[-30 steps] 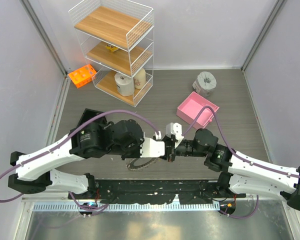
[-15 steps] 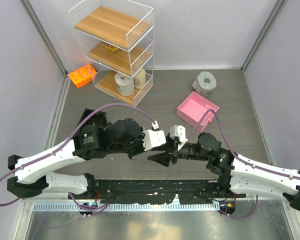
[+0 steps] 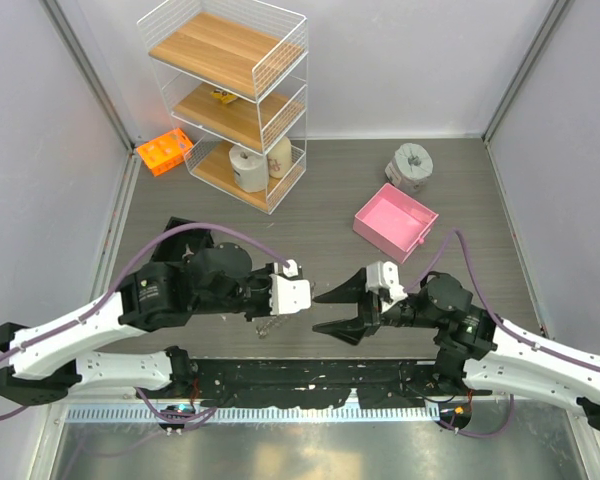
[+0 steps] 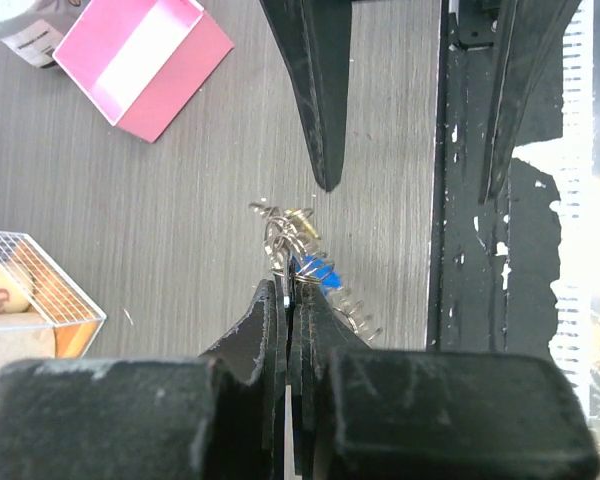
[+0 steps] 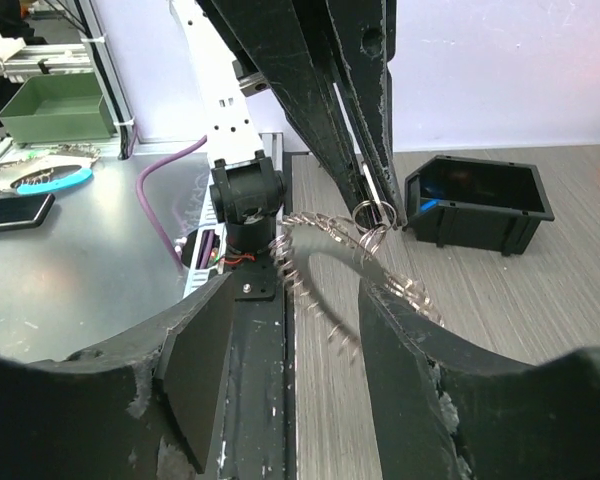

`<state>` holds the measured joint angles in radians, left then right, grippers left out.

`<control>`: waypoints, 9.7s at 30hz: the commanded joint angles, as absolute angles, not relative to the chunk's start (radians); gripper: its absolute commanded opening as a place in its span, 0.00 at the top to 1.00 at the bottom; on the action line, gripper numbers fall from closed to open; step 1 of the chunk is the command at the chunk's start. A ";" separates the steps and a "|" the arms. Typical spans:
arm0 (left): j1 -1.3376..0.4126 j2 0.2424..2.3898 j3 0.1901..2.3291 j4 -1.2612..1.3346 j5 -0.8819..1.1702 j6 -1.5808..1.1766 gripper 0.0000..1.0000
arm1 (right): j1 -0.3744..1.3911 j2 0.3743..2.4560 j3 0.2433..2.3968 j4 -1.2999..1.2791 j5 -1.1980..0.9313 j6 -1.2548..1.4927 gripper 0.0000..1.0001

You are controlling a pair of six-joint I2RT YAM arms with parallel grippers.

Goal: Remove the keys from the keyring

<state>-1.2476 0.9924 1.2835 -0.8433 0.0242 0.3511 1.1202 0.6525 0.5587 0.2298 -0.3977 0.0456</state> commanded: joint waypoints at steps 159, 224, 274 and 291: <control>-1.253 0.629 0.911 -0.485 0.179 0.666 1.00 | 1.051 0.805 0.571 0.632 -0.281 0.564 0.95; -1.255 0.684 1.115 -0.612 0.359 0.680 1.00 | 1.134 1.006 0.750 0.583 -0.753 0.259 0.95; -1.311 0.699 1.041 -0.768 0.161 0.785 1.00 | 1.055 0.891 0.637 0.695 -0.368 0.681 0.95; -1.328 0.641 1.058 -0.718 0.141 0.782 1.00 | 1.069 0.904 0.695 0.460 -0.512 0.424 0.52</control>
